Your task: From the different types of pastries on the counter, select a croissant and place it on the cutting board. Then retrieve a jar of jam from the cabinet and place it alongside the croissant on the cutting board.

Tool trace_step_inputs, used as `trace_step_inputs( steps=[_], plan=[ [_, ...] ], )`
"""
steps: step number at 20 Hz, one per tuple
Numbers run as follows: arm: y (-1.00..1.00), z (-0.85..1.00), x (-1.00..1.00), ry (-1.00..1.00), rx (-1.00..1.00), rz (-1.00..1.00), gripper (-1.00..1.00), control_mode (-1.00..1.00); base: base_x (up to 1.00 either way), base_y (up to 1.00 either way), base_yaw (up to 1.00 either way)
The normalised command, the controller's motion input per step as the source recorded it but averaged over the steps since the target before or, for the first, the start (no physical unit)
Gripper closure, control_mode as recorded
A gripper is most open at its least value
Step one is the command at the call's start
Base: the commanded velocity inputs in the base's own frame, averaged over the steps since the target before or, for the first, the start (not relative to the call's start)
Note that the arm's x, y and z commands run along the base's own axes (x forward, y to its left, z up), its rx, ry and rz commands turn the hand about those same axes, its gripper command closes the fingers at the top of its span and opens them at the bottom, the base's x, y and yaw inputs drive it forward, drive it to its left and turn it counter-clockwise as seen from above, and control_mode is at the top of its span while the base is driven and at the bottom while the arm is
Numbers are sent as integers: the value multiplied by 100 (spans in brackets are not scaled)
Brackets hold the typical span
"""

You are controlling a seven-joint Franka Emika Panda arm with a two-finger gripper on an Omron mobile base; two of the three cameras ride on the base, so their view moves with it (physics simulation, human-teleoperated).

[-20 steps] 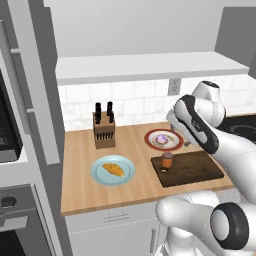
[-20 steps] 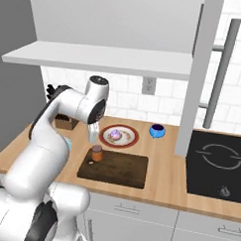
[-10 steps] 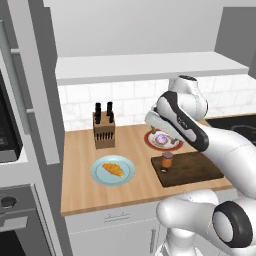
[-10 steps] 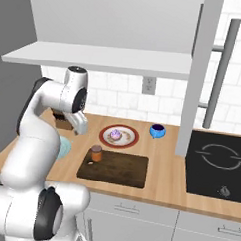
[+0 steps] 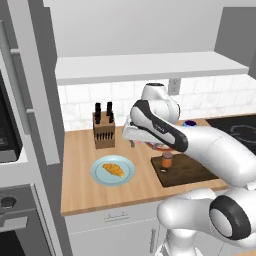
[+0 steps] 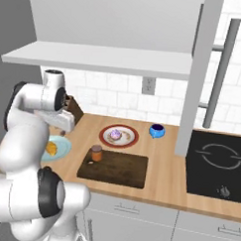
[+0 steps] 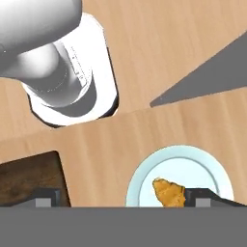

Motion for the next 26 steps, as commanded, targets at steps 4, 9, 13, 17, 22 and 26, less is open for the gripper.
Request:
trace_step_inputs(
  steps=[4, 9, 13, 17, 22, 26],
  plan=[
    [47, -54, 0, 0, -1, 53, -100, -100, 0, 0, 0],
    [38, -24, 1, 0, 0, 49, -100, -100, 0, 0, 0],
    [44, 0, 10, 0, 0, 33, -100, -100, 0, 0, 0],
    [42, -4, 19, 0, 0, 29, -100, -100, 0, 0, 0],
    [3, -15, 36, 0, 0, 31, -100, -100, 0, 0, 0],
    [-1, -17, 29, 0, 0, 28, -100, -100, 0, 0, 0]
  ],
)
